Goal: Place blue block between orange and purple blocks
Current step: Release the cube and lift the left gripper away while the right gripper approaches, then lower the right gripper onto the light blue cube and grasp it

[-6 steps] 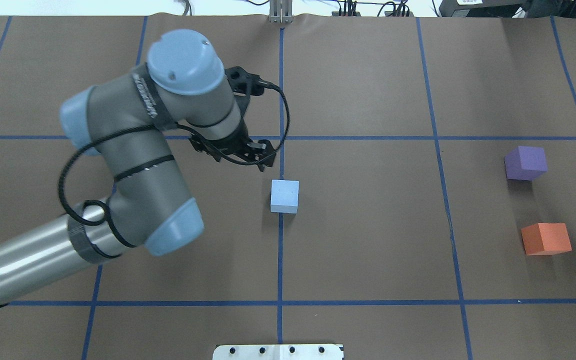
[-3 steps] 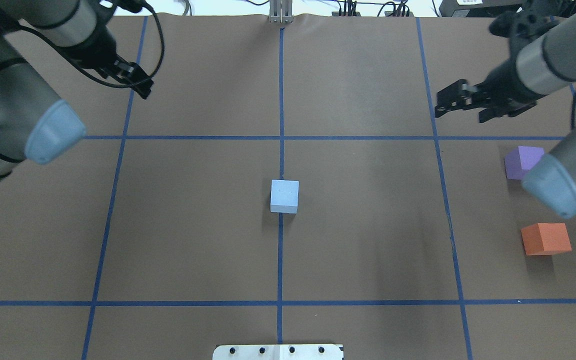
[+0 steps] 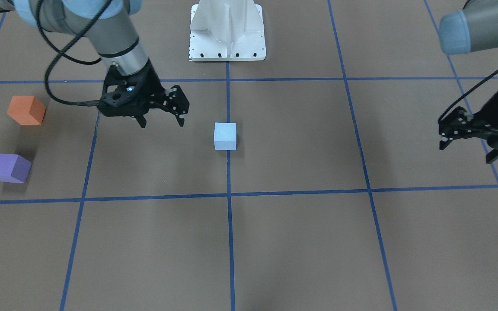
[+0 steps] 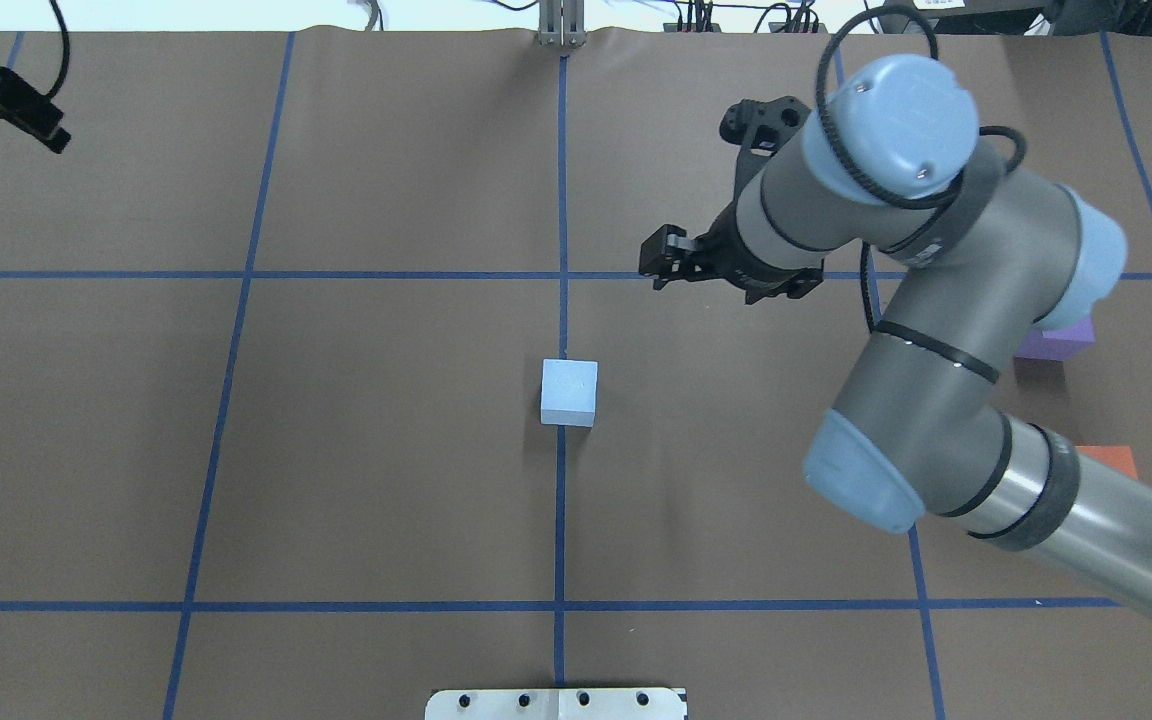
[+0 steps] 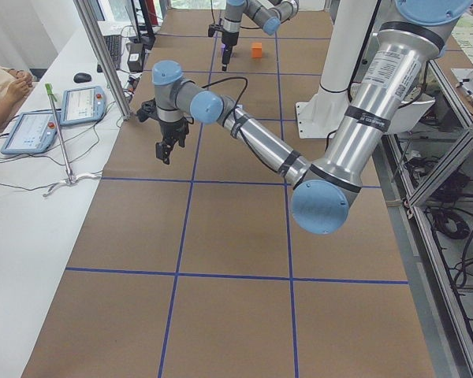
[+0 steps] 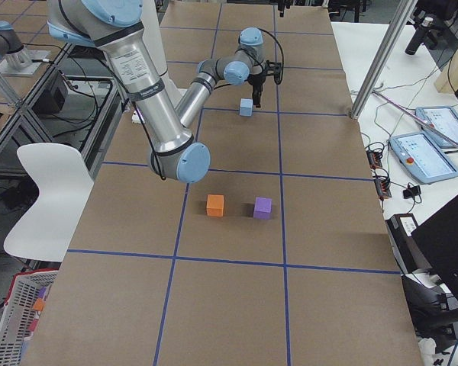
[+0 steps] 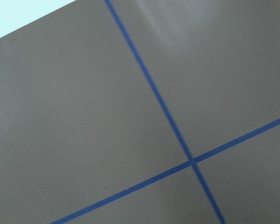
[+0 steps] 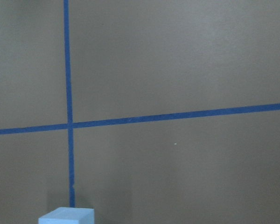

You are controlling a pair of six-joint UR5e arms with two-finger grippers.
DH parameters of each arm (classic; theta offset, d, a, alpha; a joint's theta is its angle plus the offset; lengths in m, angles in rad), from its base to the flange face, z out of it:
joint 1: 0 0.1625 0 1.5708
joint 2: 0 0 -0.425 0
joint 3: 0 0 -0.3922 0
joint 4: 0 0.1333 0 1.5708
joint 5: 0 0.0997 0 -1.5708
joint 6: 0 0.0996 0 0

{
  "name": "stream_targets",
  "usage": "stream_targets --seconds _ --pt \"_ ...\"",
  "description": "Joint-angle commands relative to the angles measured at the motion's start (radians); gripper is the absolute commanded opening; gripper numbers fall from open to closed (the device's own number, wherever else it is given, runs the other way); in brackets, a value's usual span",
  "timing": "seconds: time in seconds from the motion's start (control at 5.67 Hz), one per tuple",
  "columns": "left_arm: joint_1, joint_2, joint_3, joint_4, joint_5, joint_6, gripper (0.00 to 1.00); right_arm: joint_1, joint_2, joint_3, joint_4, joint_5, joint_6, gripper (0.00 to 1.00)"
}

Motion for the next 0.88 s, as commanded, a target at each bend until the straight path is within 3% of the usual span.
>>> stream_targets --seconds 0.0,0.18,0.35,0.71 --pt "-0.153 0.152 0.06 -0.03 -0.003 0.202 1.0 -0.11 0.106 -0.104 -0.012 -0.103 0.064 1.0" --pt "-0.228 0.16 0.159 -0.032 -0.006 0.398 1.0 -0.159 0.117 -0.149 -0.007 -0.157 0.076 1.0" --pt "-0.241 0.163 0.19 -0.015 -0.006 0.491 1.0 -0.192 0.138 -0.191 -0.002 -0.168 0.079 1.0" --pt "-0.251 0.212 0.186 -0.027 -0.079 0.493 1.0 -0.223 0.191 -0.313 0.014 -0.203 0.079 1.0"
